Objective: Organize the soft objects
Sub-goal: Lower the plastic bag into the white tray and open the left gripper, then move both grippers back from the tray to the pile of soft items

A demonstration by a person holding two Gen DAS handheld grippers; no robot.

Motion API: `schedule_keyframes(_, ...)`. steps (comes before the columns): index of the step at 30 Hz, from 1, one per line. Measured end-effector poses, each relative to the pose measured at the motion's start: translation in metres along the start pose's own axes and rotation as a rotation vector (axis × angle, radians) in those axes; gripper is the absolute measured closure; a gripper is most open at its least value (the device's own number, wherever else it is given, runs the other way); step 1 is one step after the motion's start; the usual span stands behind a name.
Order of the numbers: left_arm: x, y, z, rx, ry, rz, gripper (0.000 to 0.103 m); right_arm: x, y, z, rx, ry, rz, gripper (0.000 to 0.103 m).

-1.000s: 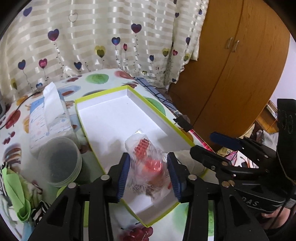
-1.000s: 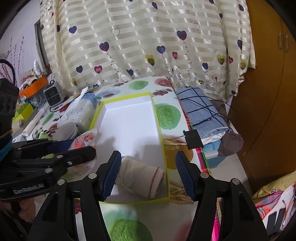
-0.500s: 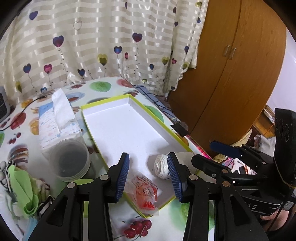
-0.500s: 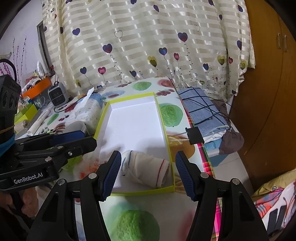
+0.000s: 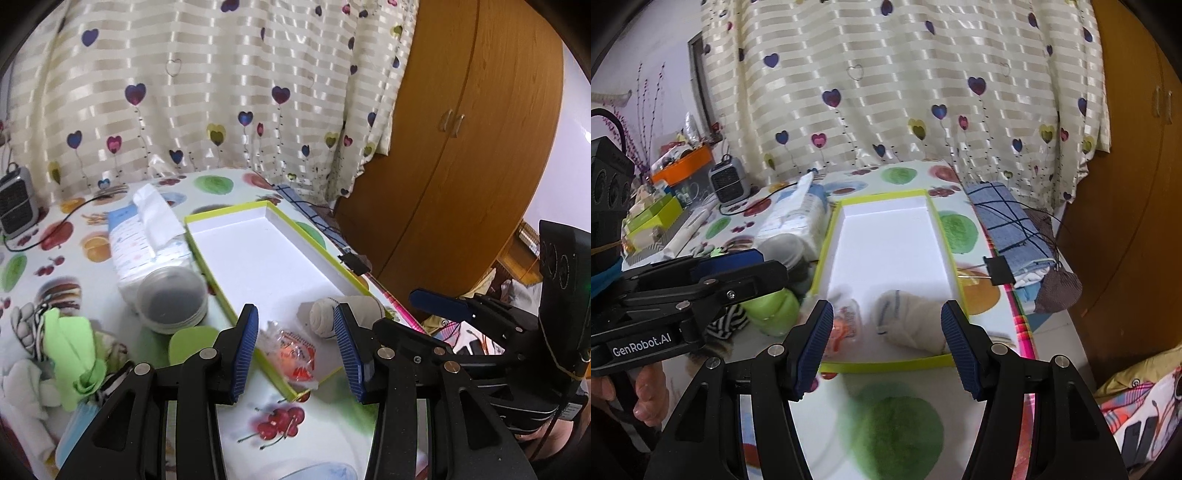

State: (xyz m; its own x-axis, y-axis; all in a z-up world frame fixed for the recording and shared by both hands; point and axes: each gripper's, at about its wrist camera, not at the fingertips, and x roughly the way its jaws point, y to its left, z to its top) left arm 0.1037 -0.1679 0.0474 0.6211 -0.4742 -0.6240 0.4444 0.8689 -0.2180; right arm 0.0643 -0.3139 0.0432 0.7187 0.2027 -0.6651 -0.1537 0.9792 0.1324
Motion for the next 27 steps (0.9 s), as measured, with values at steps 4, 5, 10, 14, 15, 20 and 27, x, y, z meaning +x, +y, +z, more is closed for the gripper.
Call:
schedule_keyframes(4, -0.015, 0.007, -0.004, -0.011, -0.021, 0.016, 0.061, -0.003, 0.014, -0.001, -0.024, 0.002, 0.017, 0.041)
schedule_keyframes(5, -0.020, 0.011, -0.005, -0.016, -0.028, 0.019, 0.061, -0.003, 0.018, -0.001, -0.031, 0.002, 0.024, 0.041)
schedule_keyframes(10, -0.038, 0.024, -0.012, -0.044, -0.050, 0.043, 0.061, -0.007, 0.036, 0.000, -0.058, -0.009, 0.053, 0.041)
schedule_keyframes(14, -0.049, 0.034, -0.017, -0.060, -0.062, 0.073, 0.061, -0.012, 0.048, 0.001, -0.077, -0.017, 0.081, 0.041)
schedule_keyframes(15, -0.052, 0.035, -0.019, -0.060, -0.066, 0.086, 0.061, -0.013, 0.052, 0.000, -0.081, -0.016, 0.093, 0.041)
schedule_keyframes(20, -0.066, 0.043, -0.026, -0.066, -0.086, 0.123, 0.061, -0.017, 0.070, -0.002, -0.126, -0.026, 0.130, 0.041)
schedule_keyframes(27, -0.074, 0.056, -0.036, -0.096, -0.090, 0.180, 0.061, -0.021, 0.090, -0.005, -0.191, -0.058, 0.172, 0.038)
